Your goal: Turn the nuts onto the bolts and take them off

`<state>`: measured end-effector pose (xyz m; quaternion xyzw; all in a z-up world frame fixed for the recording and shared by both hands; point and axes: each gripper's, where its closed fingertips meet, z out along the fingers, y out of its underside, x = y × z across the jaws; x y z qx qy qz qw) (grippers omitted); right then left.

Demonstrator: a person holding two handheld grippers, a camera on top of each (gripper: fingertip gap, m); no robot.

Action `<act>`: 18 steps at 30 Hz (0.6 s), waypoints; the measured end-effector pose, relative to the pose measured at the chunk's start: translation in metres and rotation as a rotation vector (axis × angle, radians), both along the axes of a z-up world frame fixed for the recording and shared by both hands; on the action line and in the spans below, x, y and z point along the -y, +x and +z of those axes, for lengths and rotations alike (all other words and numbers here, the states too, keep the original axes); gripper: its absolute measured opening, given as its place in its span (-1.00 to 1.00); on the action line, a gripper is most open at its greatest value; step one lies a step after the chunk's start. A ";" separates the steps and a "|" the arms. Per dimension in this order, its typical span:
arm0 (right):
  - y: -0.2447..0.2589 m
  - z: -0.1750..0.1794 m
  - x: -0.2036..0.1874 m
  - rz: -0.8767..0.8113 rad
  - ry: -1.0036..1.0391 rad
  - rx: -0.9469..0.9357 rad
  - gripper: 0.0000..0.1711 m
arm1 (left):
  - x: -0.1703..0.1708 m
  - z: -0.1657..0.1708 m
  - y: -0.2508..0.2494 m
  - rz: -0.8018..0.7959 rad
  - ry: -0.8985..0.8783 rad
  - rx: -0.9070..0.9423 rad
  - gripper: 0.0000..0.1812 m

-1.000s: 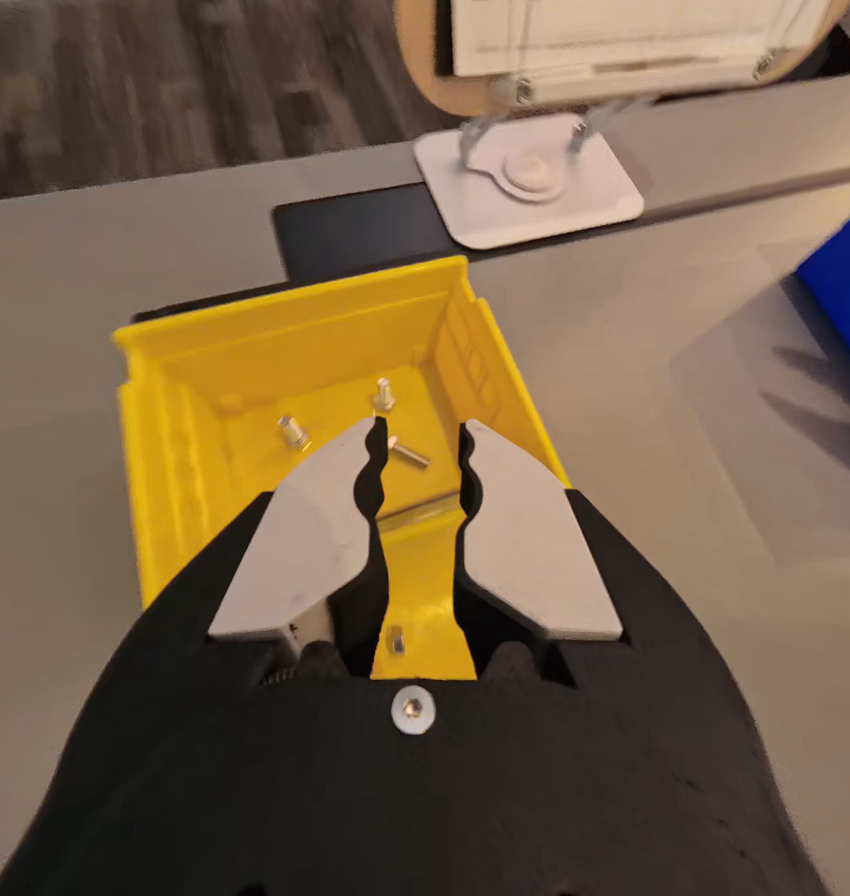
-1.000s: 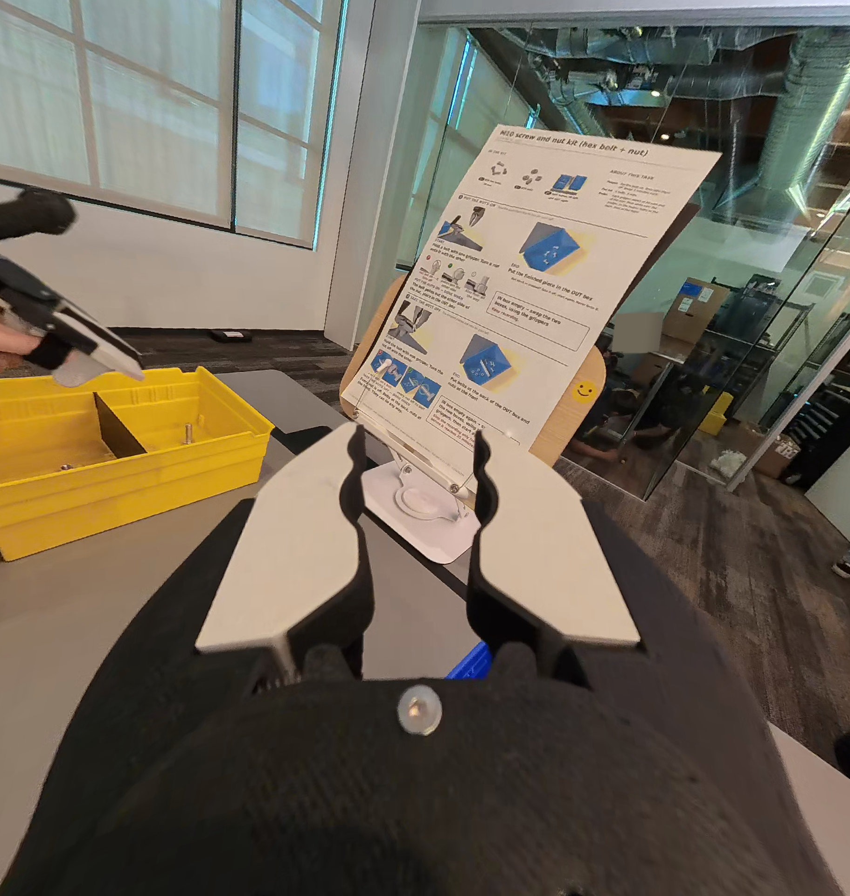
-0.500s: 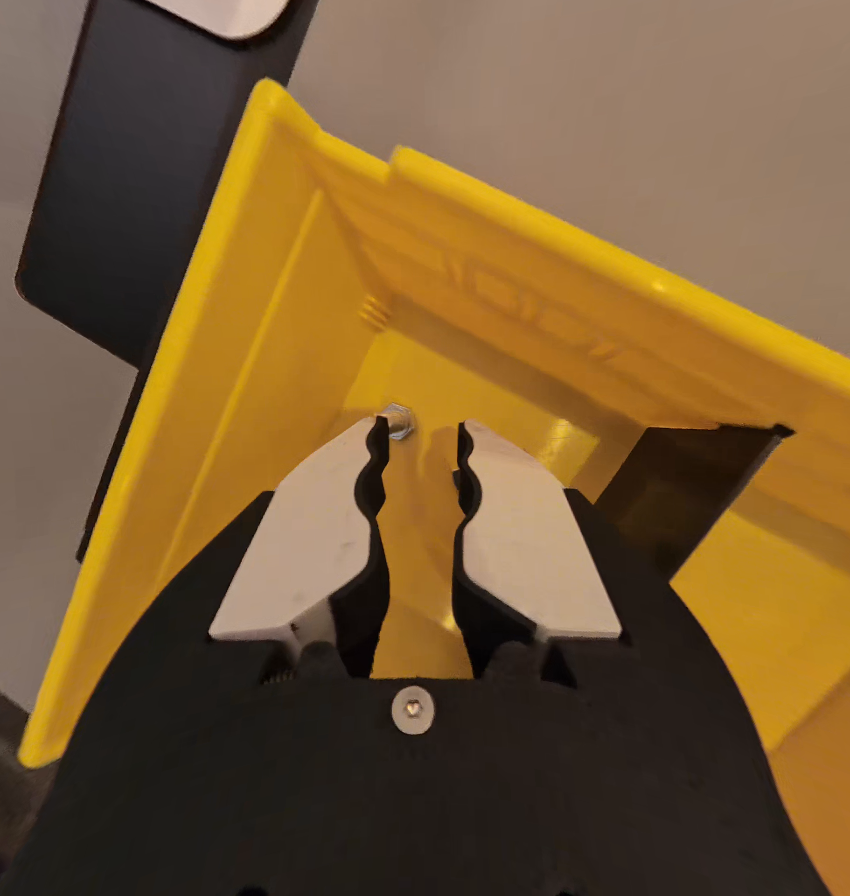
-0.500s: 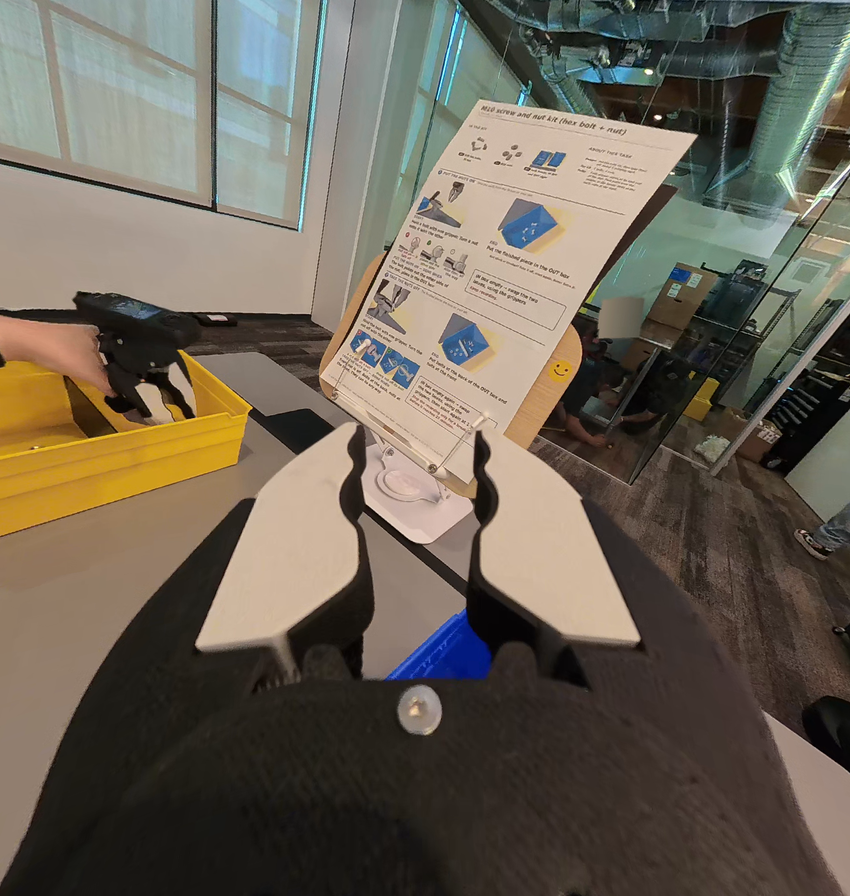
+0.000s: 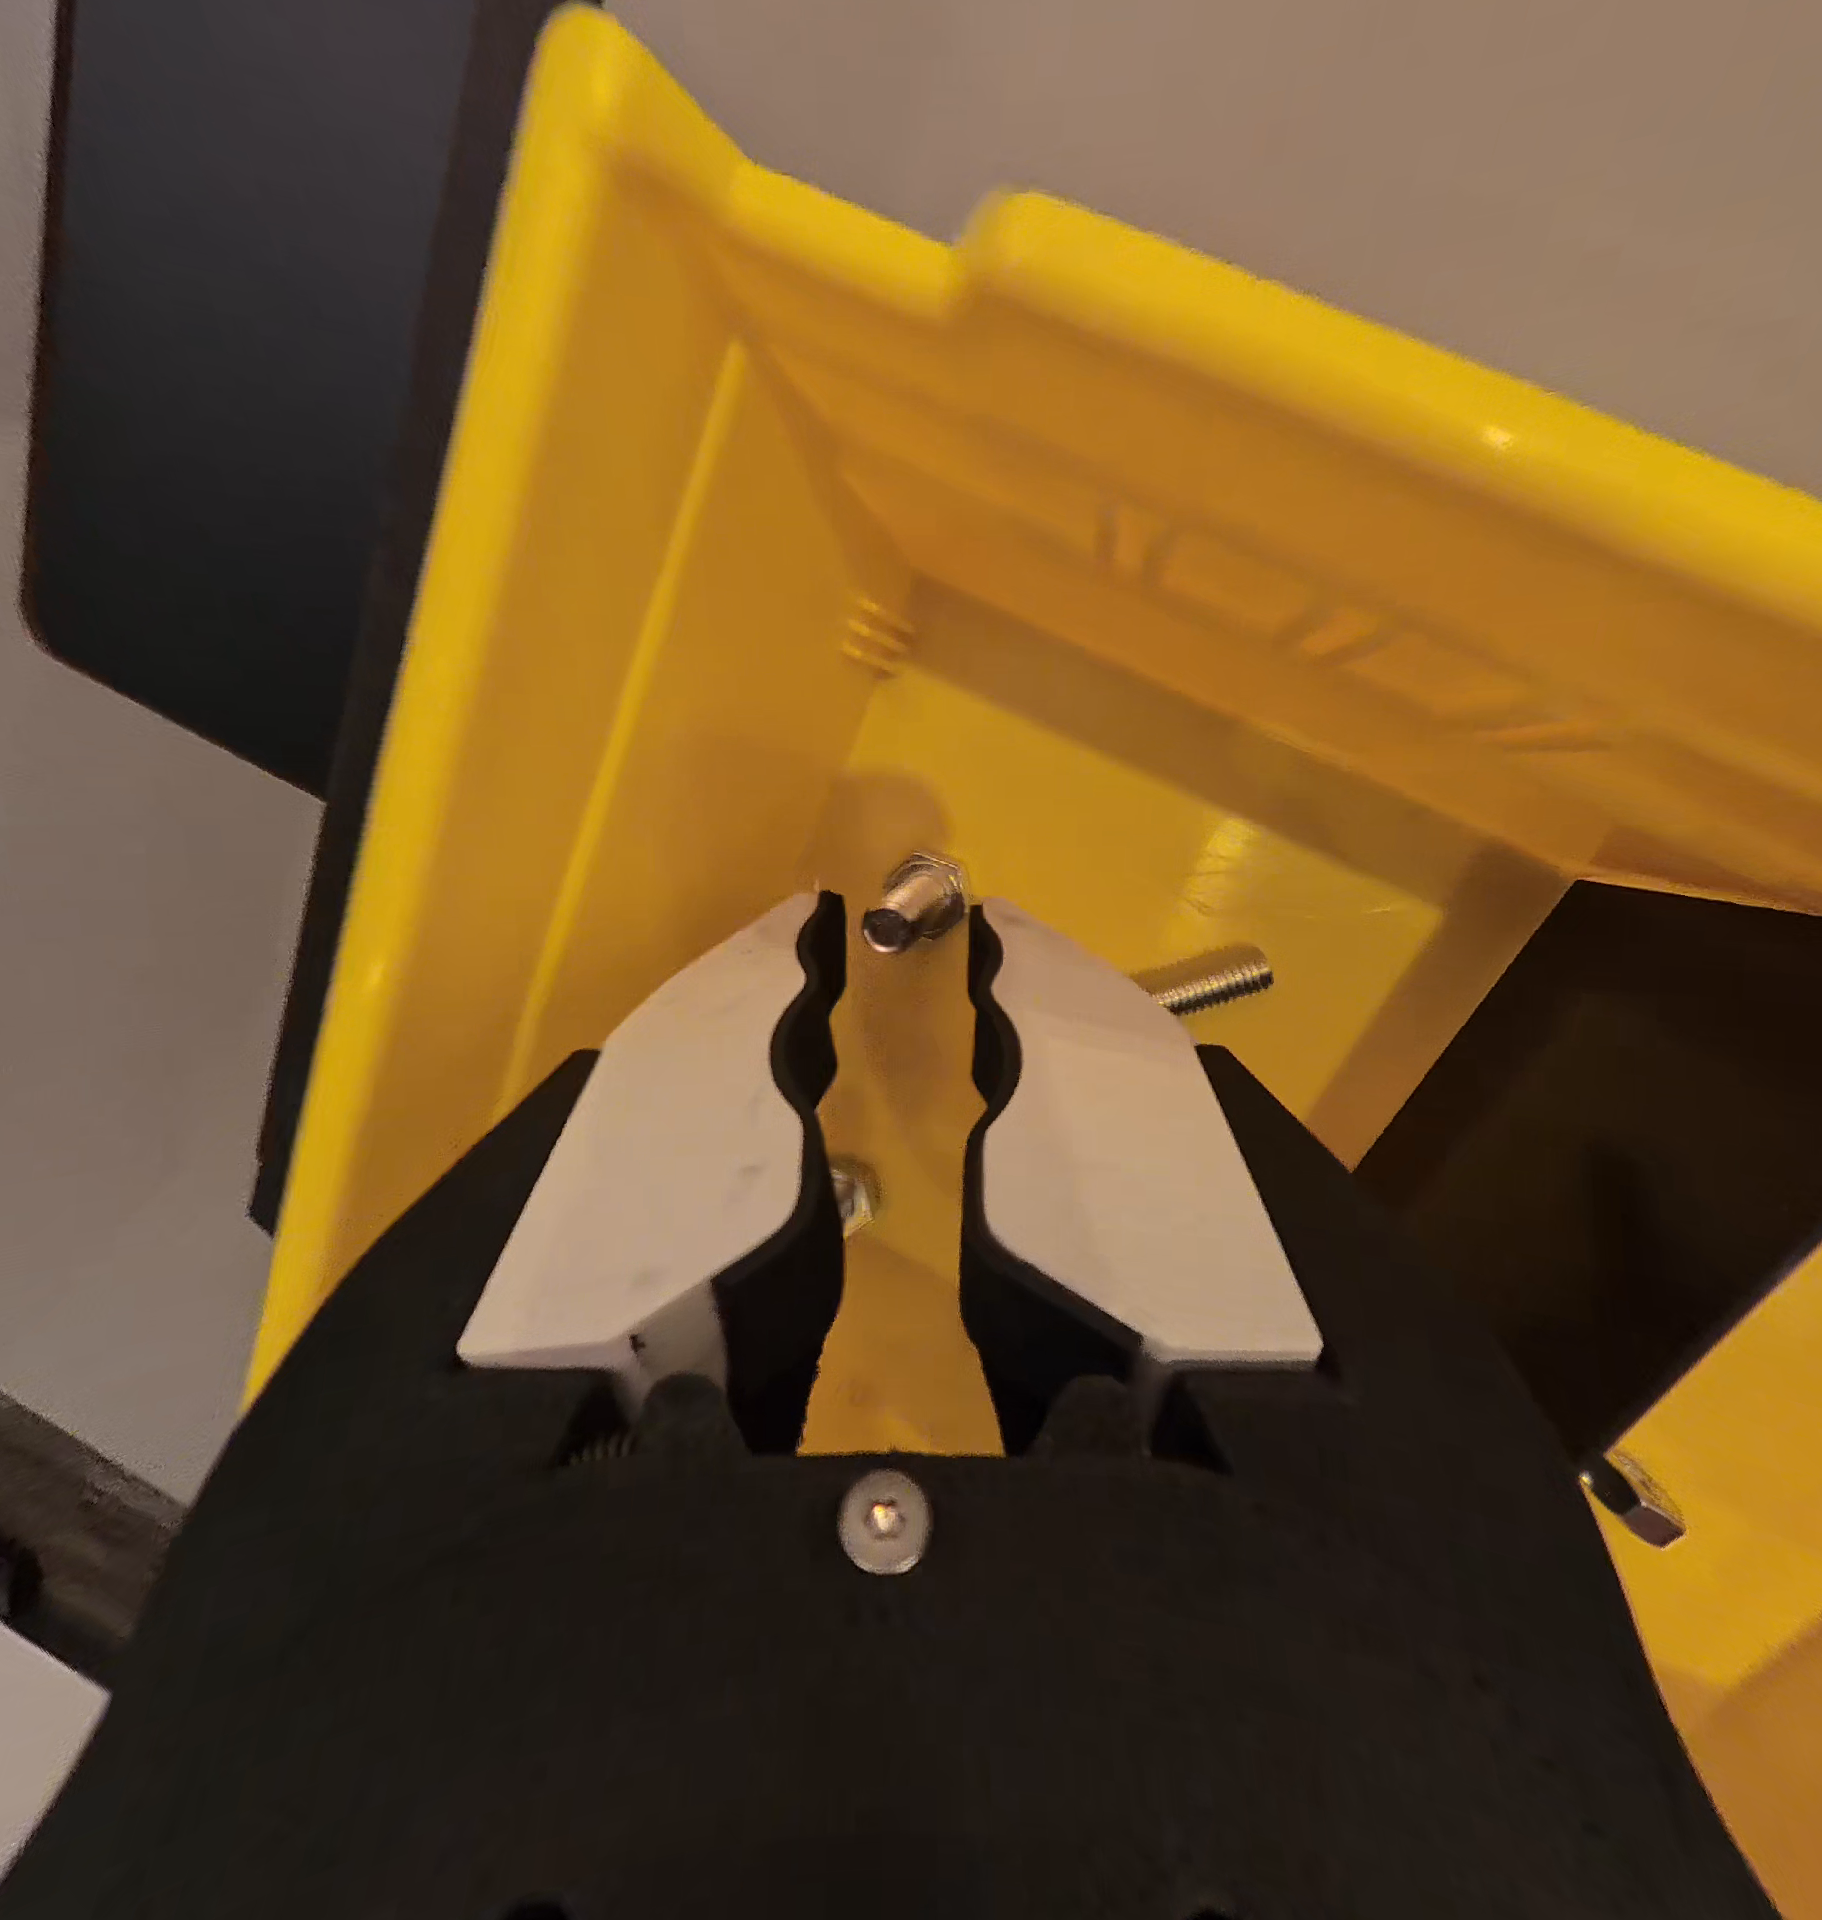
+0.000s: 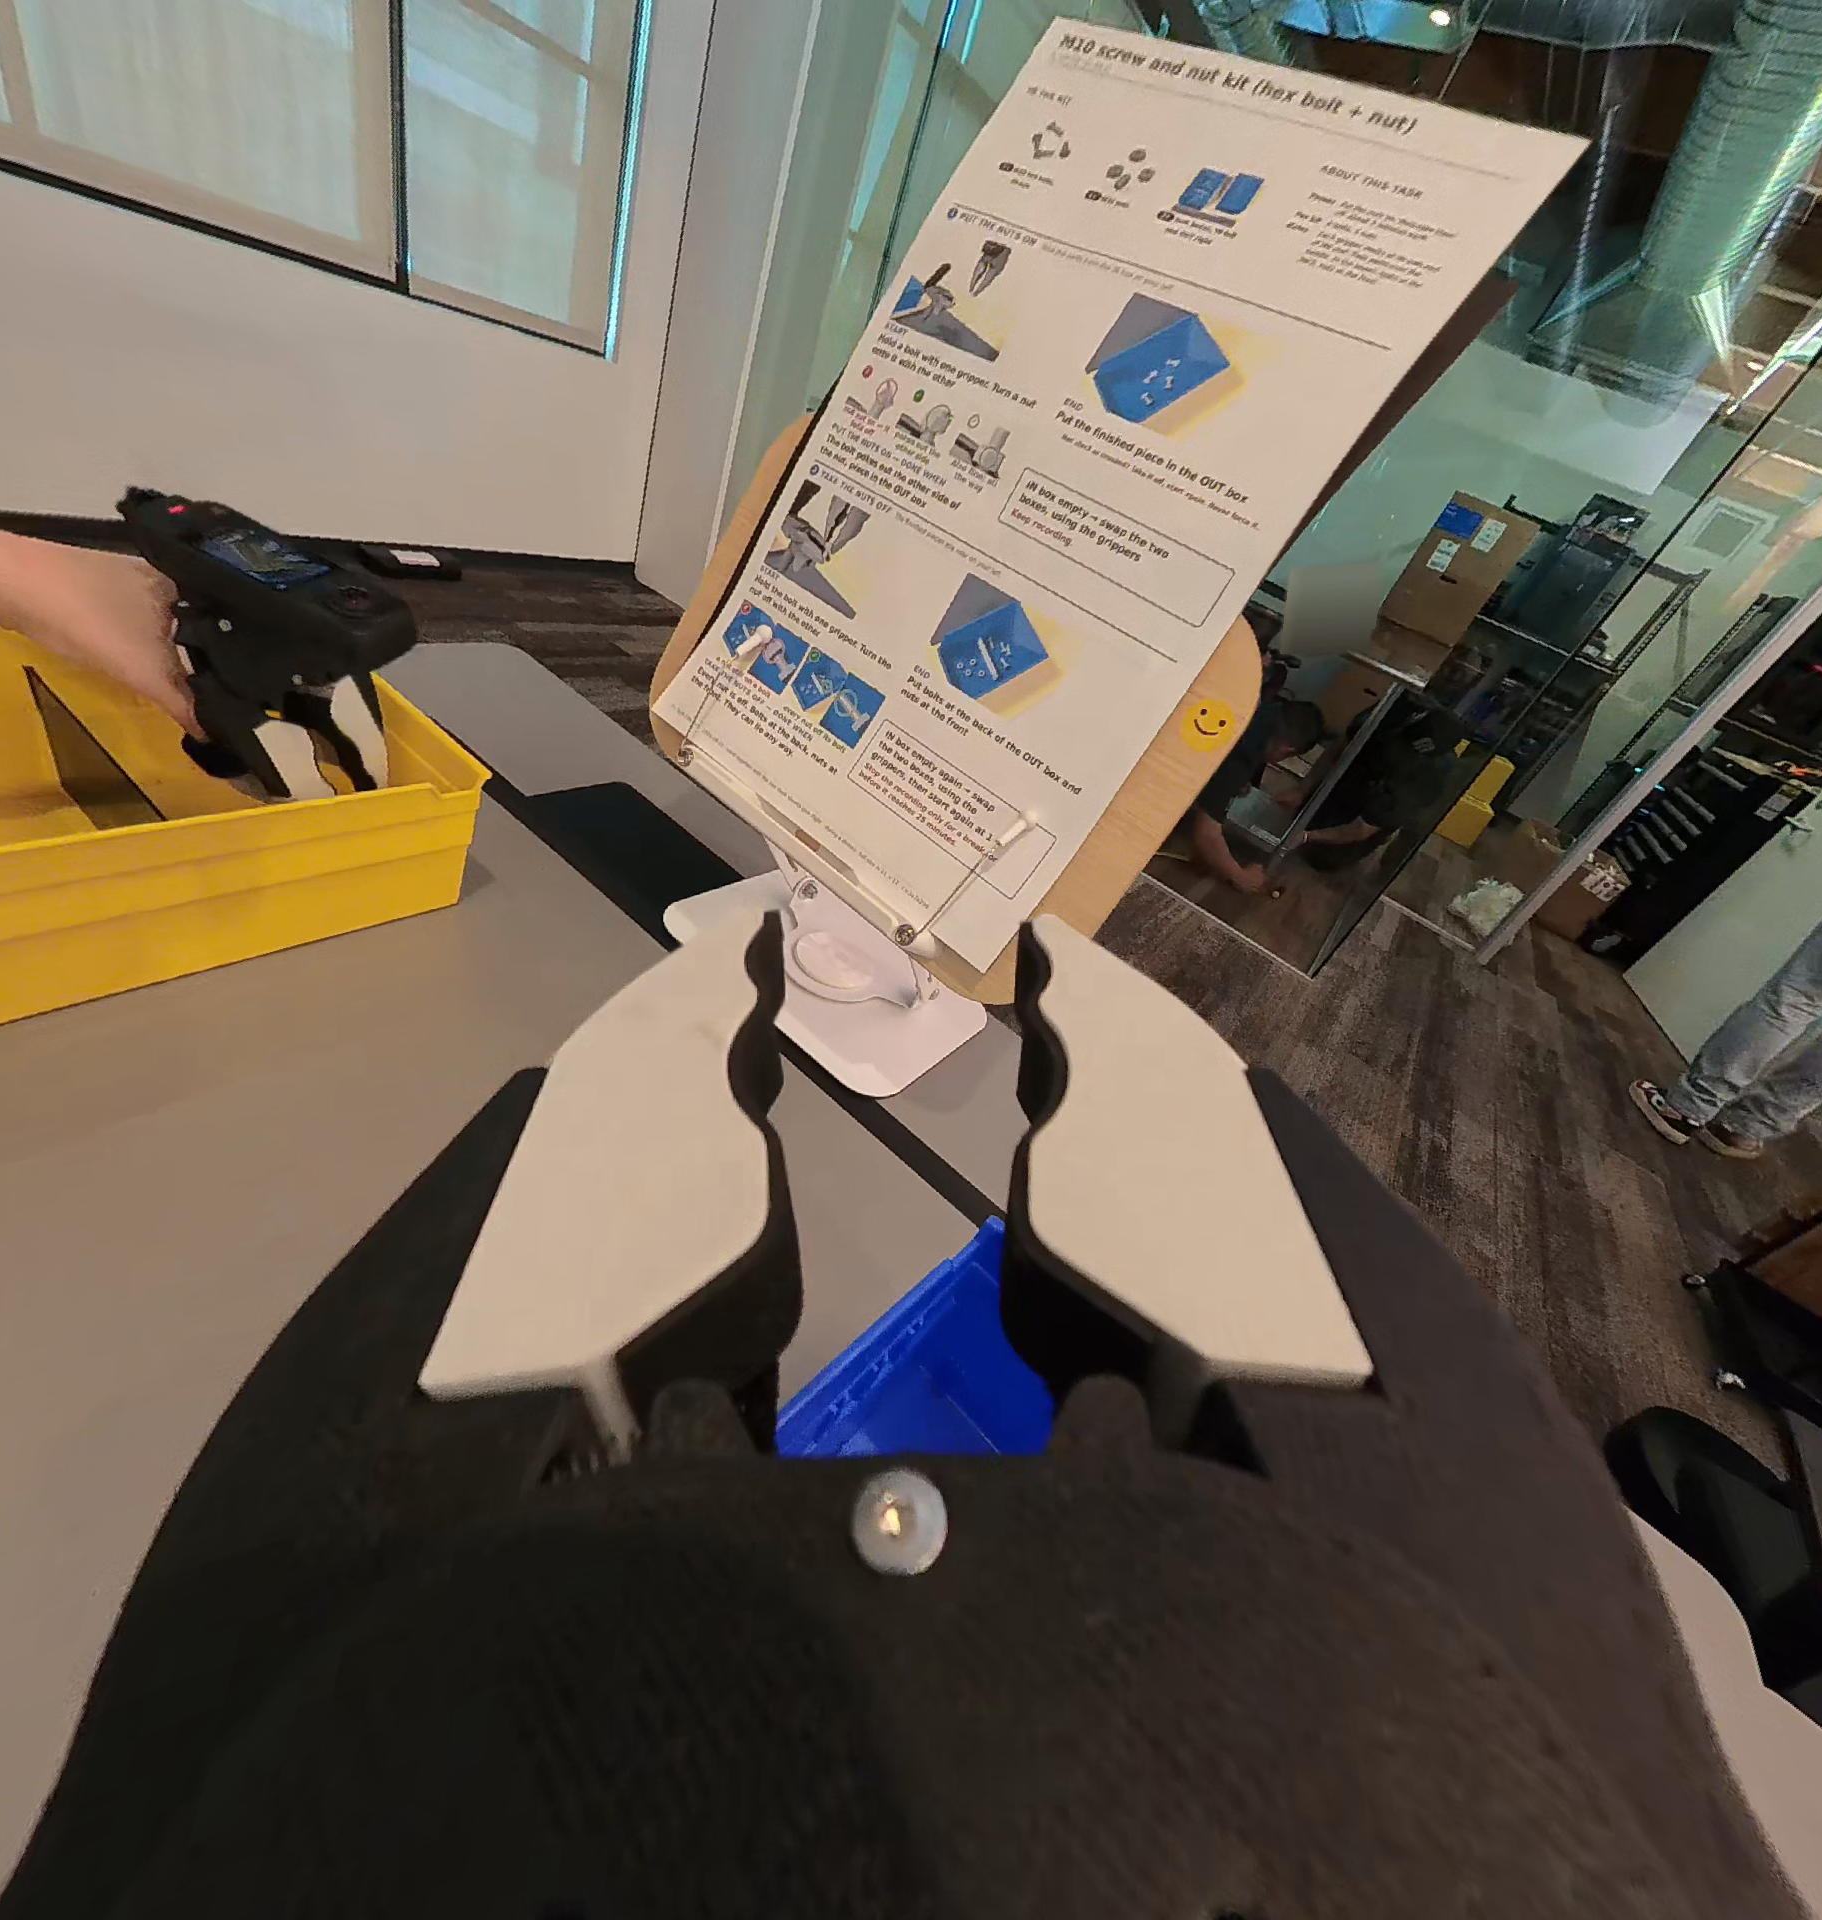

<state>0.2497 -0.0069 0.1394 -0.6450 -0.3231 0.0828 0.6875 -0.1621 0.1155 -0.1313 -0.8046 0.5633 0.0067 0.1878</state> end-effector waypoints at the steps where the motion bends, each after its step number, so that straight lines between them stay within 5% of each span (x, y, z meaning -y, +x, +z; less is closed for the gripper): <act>1: 0.000 -0.001 0.000 0.000 0.000 0.007 -0.49 | 0.000 -0.004 -0.002 0.008 -0.011 -0.015 -0.79; 6: 0.001 -0.001 0.000 -0.008 0.007 0.029 -0.50 | 0.000 0.007 -0.005 -0.013 0.072 -0.026 -0.90; 13: -0.006 -0.001 0.000 -0.009 0.037 0.066 -0.50 | 0.020 0.091 0.017 -0.007 0.294 0.159 -0.90; 18: -0.019 0.001 0.005 -0.006 0.095 0.146 -0.50 | 0.069 0.153 0.076 -0.014 0.324 0.391 -0.90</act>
